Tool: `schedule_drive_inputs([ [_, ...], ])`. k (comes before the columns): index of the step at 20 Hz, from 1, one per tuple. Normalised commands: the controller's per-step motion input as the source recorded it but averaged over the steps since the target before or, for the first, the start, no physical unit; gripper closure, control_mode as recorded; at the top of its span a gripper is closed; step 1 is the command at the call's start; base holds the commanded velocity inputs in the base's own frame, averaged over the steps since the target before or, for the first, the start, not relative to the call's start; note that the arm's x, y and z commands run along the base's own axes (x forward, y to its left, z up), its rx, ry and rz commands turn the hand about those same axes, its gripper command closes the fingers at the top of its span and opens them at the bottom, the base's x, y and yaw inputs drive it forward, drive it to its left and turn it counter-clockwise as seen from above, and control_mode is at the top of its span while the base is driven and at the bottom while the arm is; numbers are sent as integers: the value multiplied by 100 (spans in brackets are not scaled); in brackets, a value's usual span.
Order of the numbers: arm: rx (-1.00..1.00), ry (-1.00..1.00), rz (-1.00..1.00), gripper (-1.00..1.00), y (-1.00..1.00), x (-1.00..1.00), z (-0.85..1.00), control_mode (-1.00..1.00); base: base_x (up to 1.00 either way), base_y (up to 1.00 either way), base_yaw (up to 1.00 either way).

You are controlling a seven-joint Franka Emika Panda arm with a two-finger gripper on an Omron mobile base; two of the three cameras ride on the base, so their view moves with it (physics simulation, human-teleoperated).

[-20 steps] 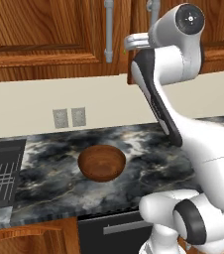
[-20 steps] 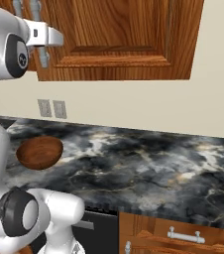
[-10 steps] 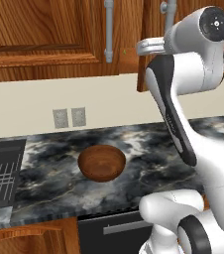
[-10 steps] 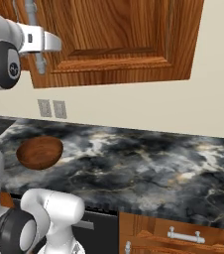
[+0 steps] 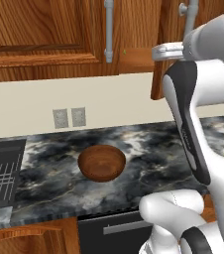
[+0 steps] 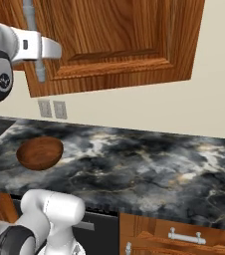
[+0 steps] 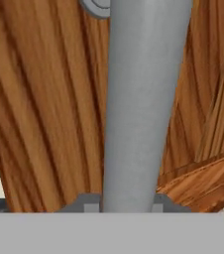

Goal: Open the cabinet. Pick the peach and orange from the cabinet and place them into the bowl. Then close the cabinet.

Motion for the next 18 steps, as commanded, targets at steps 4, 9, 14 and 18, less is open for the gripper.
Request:
schedule_drive_inputs([
  [4, 0, 0, -6, 100, 0, -81, 0, -100, 0, 0, 0],
  [9, 0, 0, -7, 100, 0, -81, 0, -100, 0, 0, 0],
  [14, 0, 0, -7, 100, 0, -76, 0, -100, 0, 0, 0],
  [18, 0, 0, -6, 100, 0, -65, 0, -100, 0, 0, 0],
])
